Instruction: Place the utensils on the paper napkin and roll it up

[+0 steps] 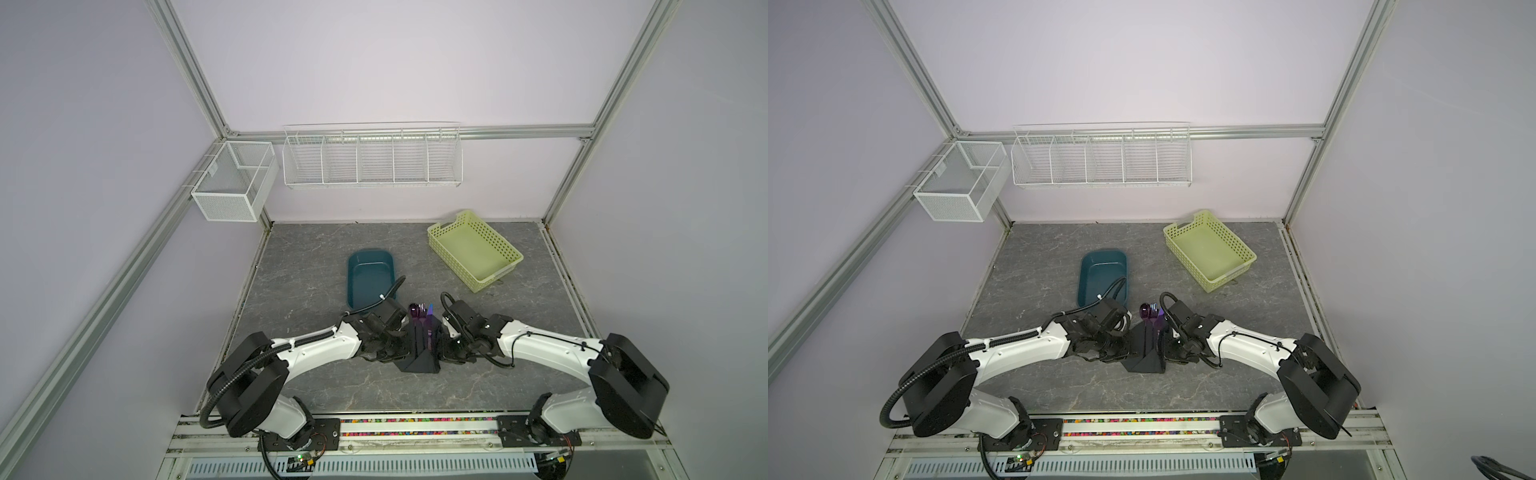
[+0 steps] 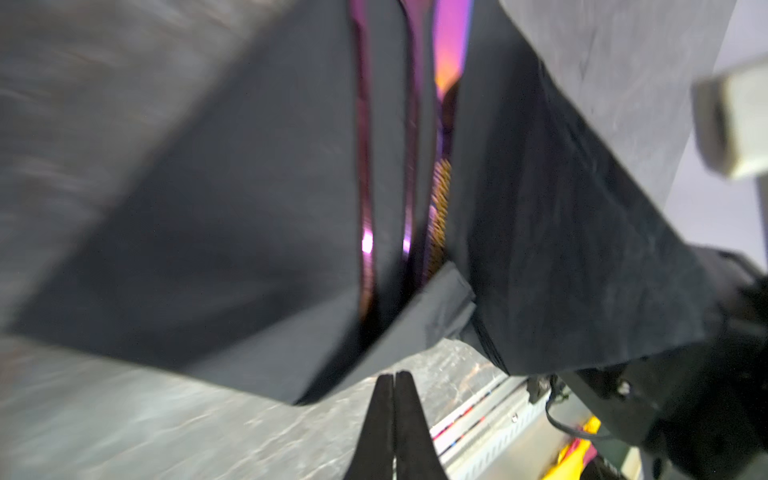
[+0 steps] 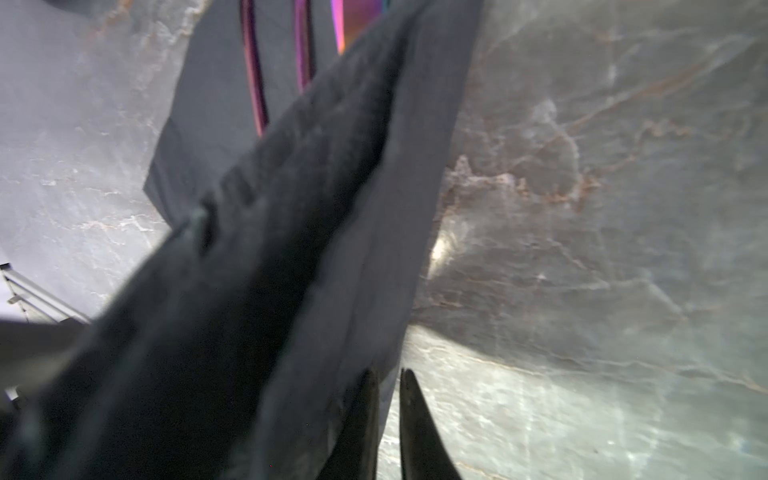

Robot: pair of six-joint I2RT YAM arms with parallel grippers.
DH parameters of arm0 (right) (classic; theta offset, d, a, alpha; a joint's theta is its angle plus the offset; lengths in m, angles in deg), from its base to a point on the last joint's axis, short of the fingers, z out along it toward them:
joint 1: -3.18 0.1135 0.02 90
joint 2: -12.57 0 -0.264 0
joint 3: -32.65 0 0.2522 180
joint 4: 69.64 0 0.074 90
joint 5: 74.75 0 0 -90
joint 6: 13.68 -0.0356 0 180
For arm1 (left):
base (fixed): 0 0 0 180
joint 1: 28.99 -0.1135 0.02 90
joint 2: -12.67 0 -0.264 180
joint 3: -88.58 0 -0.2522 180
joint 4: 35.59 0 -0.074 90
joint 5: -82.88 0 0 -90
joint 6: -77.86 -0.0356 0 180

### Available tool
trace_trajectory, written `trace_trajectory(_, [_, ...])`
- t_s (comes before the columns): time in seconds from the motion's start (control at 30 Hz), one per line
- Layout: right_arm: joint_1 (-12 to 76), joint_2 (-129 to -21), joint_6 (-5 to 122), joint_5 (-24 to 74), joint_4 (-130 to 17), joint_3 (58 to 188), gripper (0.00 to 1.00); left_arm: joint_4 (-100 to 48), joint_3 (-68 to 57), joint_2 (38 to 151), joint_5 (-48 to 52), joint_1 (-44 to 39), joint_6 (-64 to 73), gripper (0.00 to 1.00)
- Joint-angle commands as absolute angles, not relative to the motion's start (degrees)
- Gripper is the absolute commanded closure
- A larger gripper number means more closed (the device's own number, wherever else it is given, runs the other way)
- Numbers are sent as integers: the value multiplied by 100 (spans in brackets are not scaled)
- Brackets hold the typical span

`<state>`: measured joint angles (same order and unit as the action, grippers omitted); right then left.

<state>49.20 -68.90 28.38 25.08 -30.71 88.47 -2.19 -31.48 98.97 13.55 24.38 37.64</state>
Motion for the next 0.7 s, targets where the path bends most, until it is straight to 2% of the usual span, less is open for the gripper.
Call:
trace_trajectory(0.0, [4959, -6866, 2847, 2361, -2874, 8862, 85, -605, -2911, 10237, 1634, 2687, 3781, 100])
trace_trajectory(0.23, [4959, -6600, 2807, 2272, -2763, 8738, 86, -1232, -2725, 10797, 1801, 2918, 4129, 100])
trace_trajectory(0.67, [4959, -6339, 2771, 2245, -2724, 8645, 87, -1194, -2543, 11214, 1620, 2972, 4177, 100])
